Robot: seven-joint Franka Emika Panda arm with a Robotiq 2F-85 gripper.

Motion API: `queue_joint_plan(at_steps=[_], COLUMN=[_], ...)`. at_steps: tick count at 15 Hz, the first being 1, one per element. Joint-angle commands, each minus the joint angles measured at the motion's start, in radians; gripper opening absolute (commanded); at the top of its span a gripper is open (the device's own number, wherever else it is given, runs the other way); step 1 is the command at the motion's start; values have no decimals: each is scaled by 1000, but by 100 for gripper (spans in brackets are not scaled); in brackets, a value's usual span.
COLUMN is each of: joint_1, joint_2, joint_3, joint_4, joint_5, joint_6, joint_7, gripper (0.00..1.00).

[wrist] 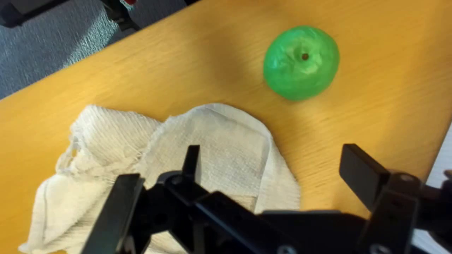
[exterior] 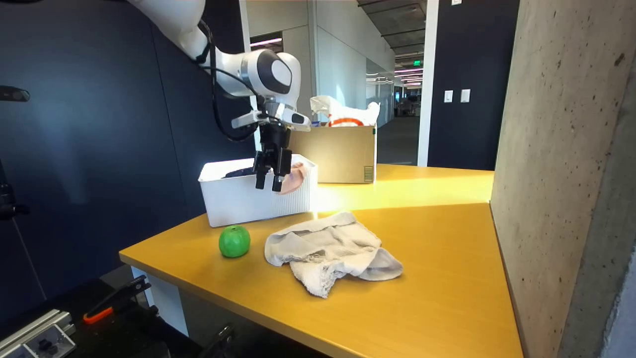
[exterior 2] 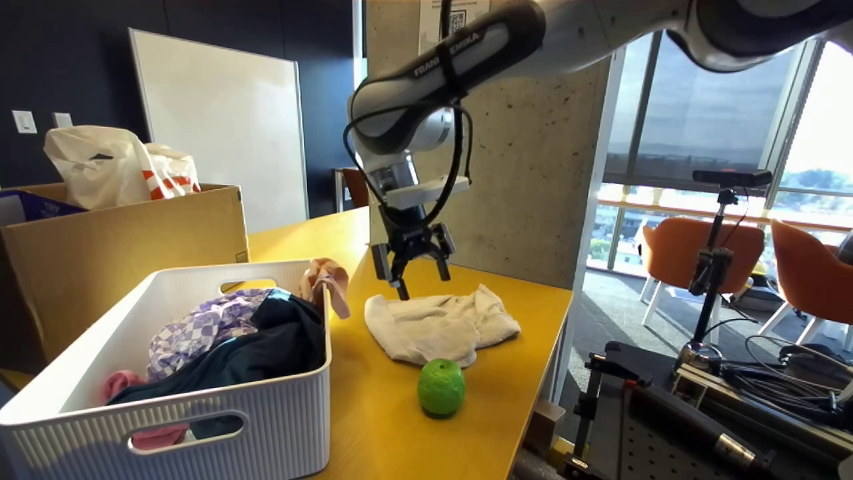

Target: Put the apple on the towel and cover it, then put it in the basket

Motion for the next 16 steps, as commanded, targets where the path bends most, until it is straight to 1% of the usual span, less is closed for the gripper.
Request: queue_joint_plan(at_steps=[1,4,6,7,8,10,16], joint_1=[11,14,9,11,22,57,154], joint_2=[35,66,66,63,36,-56,-177], joint_3=[-2,-6,-8,-5,-2,-7,-12], joint_4=[43,118,131,124,77,-80,-381], joint_5=[-1,-1,-1,-2,-5,-20,-58], joint_6=[6,7,5,23,58,150,406], joint_7=[13,23,24,18,18,53,178], gripper=[100,100,100,100,100,100,100])
